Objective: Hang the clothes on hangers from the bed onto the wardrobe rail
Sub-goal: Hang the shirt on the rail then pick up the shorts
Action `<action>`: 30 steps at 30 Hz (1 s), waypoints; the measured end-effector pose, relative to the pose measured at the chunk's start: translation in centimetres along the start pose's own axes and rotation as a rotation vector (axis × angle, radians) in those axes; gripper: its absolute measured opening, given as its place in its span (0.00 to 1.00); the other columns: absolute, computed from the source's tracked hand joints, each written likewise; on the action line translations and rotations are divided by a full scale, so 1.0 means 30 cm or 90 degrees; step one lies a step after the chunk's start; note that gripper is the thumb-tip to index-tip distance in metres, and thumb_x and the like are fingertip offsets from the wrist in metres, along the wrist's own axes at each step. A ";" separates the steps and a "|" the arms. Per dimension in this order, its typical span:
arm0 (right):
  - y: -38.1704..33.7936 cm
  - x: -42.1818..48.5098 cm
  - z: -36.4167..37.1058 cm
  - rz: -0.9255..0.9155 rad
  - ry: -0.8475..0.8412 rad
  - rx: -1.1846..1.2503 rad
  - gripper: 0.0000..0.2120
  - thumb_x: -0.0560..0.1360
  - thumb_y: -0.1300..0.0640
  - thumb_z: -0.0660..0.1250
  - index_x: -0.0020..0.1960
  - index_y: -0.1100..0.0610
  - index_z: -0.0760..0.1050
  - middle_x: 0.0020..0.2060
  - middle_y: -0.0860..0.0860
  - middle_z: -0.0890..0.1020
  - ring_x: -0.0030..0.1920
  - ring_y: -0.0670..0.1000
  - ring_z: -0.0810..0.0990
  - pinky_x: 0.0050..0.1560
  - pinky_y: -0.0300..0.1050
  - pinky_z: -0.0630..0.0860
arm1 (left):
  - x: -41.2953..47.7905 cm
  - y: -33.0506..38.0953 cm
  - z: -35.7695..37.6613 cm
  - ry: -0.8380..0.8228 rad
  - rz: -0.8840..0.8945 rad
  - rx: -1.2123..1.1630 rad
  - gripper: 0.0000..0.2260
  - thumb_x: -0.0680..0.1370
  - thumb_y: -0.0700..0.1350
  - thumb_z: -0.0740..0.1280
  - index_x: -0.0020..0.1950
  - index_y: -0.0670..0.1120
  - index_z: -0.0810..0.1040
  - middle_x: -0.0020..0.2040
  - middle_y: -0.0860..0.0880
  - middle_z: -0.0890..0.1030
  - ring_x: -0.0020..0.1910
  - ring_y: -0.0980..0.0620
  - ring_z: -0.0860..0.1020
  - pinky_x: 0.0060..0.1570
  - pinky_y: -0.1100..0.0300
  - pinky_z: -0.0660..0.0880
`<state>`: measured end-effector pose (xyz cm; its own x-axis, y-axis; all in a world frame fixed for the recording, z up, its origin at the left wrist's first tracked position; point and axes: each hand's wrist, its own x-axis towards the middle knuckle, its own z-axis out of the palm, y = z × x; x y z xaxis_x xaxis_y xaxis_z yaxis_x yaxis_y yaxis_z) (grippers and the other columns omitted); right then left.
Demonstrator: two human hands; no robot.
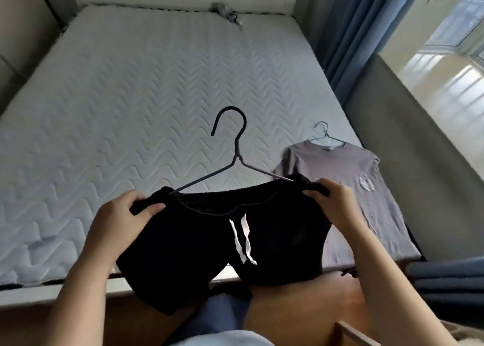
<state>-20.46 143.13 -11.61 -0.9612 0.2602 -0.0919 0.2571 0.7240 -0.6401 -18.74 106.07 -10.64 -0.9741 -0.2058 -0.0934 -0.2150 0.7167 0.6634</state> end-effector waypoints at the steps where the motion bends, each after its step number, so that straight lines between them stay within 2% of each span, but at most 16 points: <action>1: -0.004 0.052 0.003 0.015 -0.002 0.003 0.10 0.68 0.53 0.72 0.37 0.59 0.77 0.30 0.54 0.78 0.35 0.56 0.76 0.35 0.48 0.69 | 0.050 0.017 0.015 0.020 -0.004 0.011 0.10 0.69 0.51 0.72 0.42 0.47 0.78 0.37 0.48 0.79 0.43 0.43 0.78 0.41 0.55 0.69; 3: -0.018 0.164 0.006 0.047 -0.010 -0.007 0.13 0.67 0.51 0.73 0.35 0.60 0.76 0.30 0.56 0.79 0.34 0.57 0.76 0.34 0.47 0.68 | 0.156 0.054 0.041 0.056 -0.003 0.046 0.13 0.70 0.51 0.71 0.46 0.42 0.78 0.40 0.44 0.80 0.44 0.40 0.78 0.42 0.55 0.68; 6: -0.057 0.354 0.010 0.049 -0.016 -0.021 0.15 0.66 0.49 0.73 0.35 0.61 0.76 0.30 0.57 0.80 0.34 0.56 0.76 0.35 0.47 0.69 | 0.349 0.125 0.073 0.088 0.044 0.072 0.14 0.71 0.51 0.70 0.47 0.41 0.78 0.41 0.42 0.81 0.43 0.40 0.78 0.41 0.56 0.68; 10: -0.088 0.628 0.038 0.043 -0.012 -0.004 0.16 0.68 0.46 0.71 0.38 0.61 0.78 0.34 0.56 0.81 0.37 0.56 0.77 0.42 0.50 0.74 | 0.662 0.204 0.146 0.116 0.072 0.093 0.16 0.72 0.52 0.69 0.50 0.40 0.77 0.43 0.40 0.82 0.44 0.39 0.78 0.44 0.53 0.70; 13: -0.063 0.849 0.085 0.052 -0.044 0.006 0.16 0.70 0.47 0.70 0.40 0.61 0.77 0.36 0.55 0.80 0.40 0.55 0.76 0.41 0.47 0.69 | 0.897 0.232 0.239 0.097 0.067 0.151 0.18 0.73 0.55 0.66 0.51 0.41 0.76 0.46 0.41 0.82 0.46 0.38 0.78 0.46 0.52 0.70; 15: -0.016 0.994 0.148 0.044 -0.099 -0.001 0.12 0.72 0.50 0.68 0.41 0.60 0.75 0.37 0.55 0.78 0.43 0.56 0.76 0.41 0.45 0.66 | 1.037 0.224 0.323 0.071 0.066 0.214 0.19 0.74 0.57 0.64 0.52 0.41 0.75 0.44 0.41 0.82 0.46 0.39 0.78 0.48 0.50 0.70; 19: 0.112 1.239 0.309 0.048 -0.185 -0.040 0.10 0.76 0.56 0.63 0.51 0.62 0.76 0.45 0.57 0.79 0.49 0.57 0.76 0.45 0.42 0.63 | 1.263 0.144 0.513 0.009 0.034 0.307 0.21 0.75 0.59 0.60 0.52 0.41 0.73 0.44 0.41 0.81 0.45 0.39 0.78 0.47 0.50 0.71; 22: 0.206 1.401 0.464 0.066 -0.179 -0.042 0.10 0.77 0.59 0.62 0.53 0.64 0.75 0.50 0.61 0.81 0.54 0.60 0.76 0.46 0.42 0.64 | 1.437 0.051 0.684 -0.033 0.003 0.329 0.21 0.76 0.59 0.59 0.52 0.41 0.72 0.46 0.41 0.81 0.47 0.39 0.78 0.46 0.50 0.71; 27: 0.382 1.587 0.735 0.121 -0.188 -0.076 0.09 0.76 0.55 0.62 0.51 0.60 0.75 0.50 0.61 0.81 0.54 0.61 0.77 0.50 0.48 0.69 | 1.636 -0.109 0.956 -0.089 -0.063 0.364 0.21 0.76 0.59 0.58 0.54 0.40 0.71 0.52 0.39 0.79 0.53 0.37 0.75 0.50 0.48 0.72; 30: 0.475 1.638 0.864 0.155 -0.197 -0.103 0.10 0.77 0.56 0.61 0.52 0.62 0.75 0.51 0.62 0.81 0.55 0.61 0.77 0.49 0.48 0.68 | 1.705 -0.190 1.101 -0.127 -0.102 0.384 0.21 0.76 0.58 0.58 0.54 0.40 0.71 0.54 0.38 0.78 0.56 0.37 0.73 0.52 0.47 0.70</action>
<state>-66.63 149.66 -45.02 -0.8487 0.2493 -0.4664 0.4688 0.7628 -0.4453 -69.62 113.45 -43.72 -0.9086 -0.2553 -0.3304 -0.3036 0.9472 0.1031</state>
